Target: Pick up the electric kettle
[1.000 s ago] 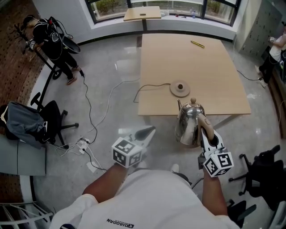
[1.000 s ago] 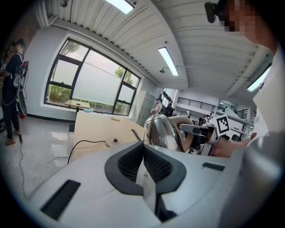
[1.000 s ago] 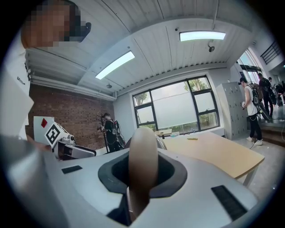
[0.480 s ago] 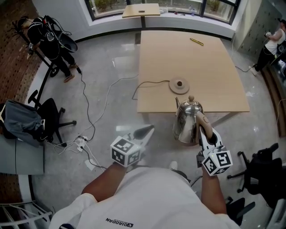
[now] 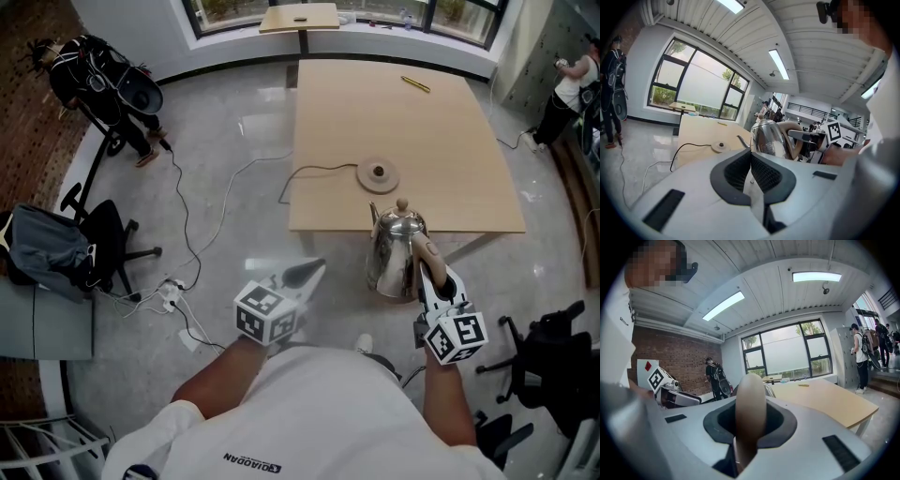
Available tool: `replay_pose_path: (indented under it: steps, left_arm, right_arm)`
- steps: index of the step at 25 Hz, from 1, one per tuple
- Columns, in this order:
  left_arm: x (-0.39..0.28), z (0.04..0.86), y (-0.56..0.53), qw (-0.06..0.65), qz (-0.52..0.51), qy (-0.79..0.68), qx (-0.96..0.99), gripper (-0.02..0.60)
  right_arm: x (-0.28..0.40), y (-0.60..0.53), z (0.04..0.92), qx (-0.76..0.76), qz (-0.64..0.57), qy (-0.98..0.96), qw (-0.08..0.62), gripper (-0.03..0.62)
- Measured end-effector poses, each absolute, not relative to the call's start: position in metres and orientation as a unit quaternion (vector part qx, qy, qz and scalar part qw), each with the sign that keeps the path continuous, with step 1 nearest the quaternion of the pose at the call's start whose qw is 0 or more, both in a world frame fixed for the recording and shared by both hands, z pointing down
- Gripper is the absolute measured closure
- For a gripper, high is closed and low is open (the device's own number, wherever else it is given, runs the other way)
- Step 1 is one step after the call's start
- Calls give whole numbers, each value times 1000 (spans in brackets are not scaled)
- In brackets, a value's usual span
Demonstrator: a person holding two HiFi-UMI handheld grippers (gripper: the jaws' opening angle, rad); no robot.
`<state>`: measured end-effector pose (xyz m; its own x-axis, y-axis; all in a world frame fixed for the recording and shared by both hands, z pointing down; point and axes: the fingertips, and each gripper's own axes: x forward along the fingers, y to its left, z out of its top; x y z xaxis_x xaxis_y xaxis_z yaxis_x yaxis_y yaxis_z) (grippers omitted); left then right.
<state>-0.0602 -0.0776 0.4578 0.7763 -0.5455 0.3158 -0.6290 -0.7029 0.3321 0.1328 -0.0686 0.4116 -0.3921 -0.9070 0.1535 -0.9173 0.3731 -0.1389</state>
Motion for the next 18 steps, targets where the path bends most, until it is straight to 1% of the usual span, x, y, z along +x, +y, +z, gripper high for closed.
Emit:
replay_pose_path:
  steps: [18]
  left_arm:
    - [-52, 459, -75, 213, 97, -308, 922, 586]
  right_arm:
    - [140, -62, 419, 556, 103, -824, 43, 522]
